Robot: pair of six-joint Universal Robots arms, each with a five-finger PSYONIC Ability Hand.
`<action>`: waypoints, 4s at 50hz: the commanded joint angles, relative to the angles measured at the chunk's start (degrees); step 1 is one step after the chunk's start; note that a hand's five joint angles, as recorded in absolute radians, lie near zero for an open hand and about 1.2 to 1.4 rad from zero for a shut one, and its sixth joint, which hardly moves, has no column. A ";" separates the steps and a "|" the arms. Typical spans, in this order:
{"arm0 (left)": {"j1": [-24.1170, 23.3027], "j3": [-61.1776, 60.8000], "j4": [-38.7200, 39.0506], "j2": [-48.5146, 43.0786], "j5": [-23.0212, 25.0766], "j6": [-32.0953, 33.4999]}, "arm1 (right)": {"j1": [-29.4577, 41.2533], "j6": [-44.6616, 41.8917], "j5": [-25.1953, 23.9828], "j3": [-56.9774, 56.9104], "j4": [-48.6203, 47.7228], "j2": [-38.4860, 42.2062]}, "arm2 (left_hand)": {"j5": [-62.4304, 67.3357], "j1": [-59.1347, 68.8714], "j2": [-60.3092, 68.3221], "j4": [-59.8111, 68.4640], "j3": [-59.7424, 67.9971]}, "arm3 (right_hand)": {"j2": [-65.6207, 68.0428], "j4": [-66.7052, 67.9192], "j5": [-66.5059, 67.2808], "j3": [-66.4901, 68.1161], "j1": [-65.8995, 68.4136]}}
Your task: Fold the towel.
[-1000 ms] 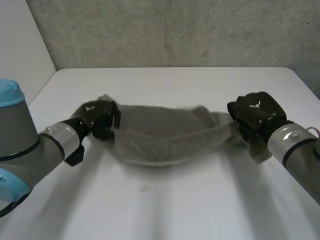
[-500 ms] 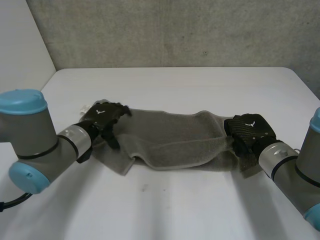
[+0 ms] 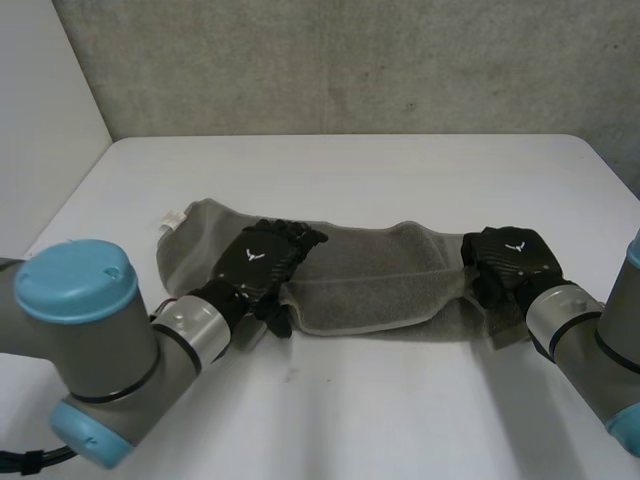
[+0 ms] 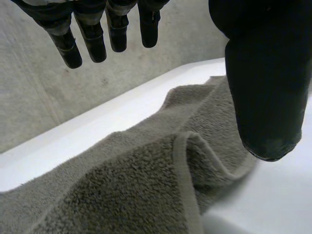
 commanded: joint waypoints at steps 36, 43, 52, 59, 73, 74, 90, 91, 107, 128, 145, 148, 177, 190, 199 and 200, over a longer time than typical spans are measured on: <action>-0.53 5.33 2.02 -8.36 -27.76 0.88 | -2.06 -2.78 2.55 1.18 -0.86 -1.40 | 9.43 9.57 9.51 9.58 9.50 | 3.74 3.03 3.05 3.41 3.39; 0.17 2.18 1.41 -5.46 -27.67 3.86 | -1.88 -2.87 2.55 1.45 -0.95 -1.49 | 49.92 50.06 49.99 50.07 49.99 | 3.74 3.03 3.05 3.41 3.39; 0.26 -0.91 0.97 -0.71 -27.32 6.94 | -1.44 -3.49 2.46 0.84 0.27 -4.64 | 68.11 68.25 68.19 68.26 68.18 | 3.74 3.03 3.05 3.41 3.39; 1.23 -0.47 -4.20 9.81 -25.74 9.49 | -1.44 -10.42 2.11 -4.51 10.36 -14.91 | 68.11 68.25 68.19 68.26 68.18 | 3.74 3.03 3.05 3.41 3.39; 3.25 14.11 -35.55 27.06 -15.28 19.32 | -1.18 -17.64 1.67 -26.50 42.38 -21.61 | 68.11 68.25 68.19 68.26 68.18 | 3.74 3.03 3.05 3.41 3.39; 3.25 14.12 -35.59 27.06 -15.28 19.34 | -1.18 -19.03 1.58 -27.98 45.60 -21.18 | 68.11 68.25 68.19 68.26 68.18 | 3.74 3.03 3.05 3.41 3.39; 6.94 14.91 -46.67 5.09 -15.10 24.17 | 3.21 -24.93 2.81 -23.95 50.29 -1.93 | 68.11 68.25 68.19 68.26 68.18 | 3.74 3.03 3.05 3.41 3.39; 7.03 15.44 -46.32 2.31 -15.01 24.17 | 3.65 -25.02 2.99 -24.56 50.12 0.77 | 68.11 68.25 68.19 68.26 68.18 | 3.74 3.03 3.05 3.41 3.39; 7.03 40.31 -17.58 -7.65 -16.33 19.86 | 6.56 -16.08 5.80 -43.12 6.34 9.26 | 68.11 68.25 68.19 68.26 68.18 | 3.74 3.03 3.05 3.41 3.39; 12.30 19.22 8.09 6.58 -6.66 9.32 | 6.64 -10.96 5.36 -30.48 14.94 -3.07 | 68.11 68.25 68.19 68.26 68.18 | 3.74 3.03 3.05 3.41 3.39; 13.36 -3.98 -1.76 0.78 -3.76 11.87 | 6.38 -11.66 5.10 -14.21 14.79 7.12 | 68.11 68.25 68.19 68.26 68.18 | 3.74 3.03 3.05 3.41 3.39; 13.10 -4.60 -2.02 -0.88 -3.94 14.84 | 5.42 -11.66 5.27 -11.75 13.30 7.22 | 68.11 68.25 68.19 68.26 68.18 | 3.74 3.03 3.05 3.41 3.39; 12.74 -2.76 9.23 -8.35 -4.38 16.61 | -3.38 -3.93 1.58 -5.67 6.08 1.59 | 36.17 36.31 36.25 36.32 36.25 | 3.74 3.03 3.05 3.41 3.39; 12.66 1.90 9.23 -13.19 -6.39 16.88 | -4.52 -2.79 2.20 -5.41 4.24 1.42 | 37.19 37.32 37.26 37.33 37.26 | 3.74 3.03 3.05 3.41 3.39; 13.88 2.53 9.05 -11.62 -15.36 16.88 | -5.84 -3.31 2.20 -5.50 3.97 1.68 | 39.35 39.49 39.43 39.50 39.42 | 3.74 3.03 3.05 3.41 3.39; 13.89 2.52 9.05 -11.61 -15.36 16.88 | -5.84 -3.31 2.20 -5.50 3.97 1.68 | 39.37 39.51 39.45 39.52 39.44 | 3.74 3.03 3.05 3.41 3.39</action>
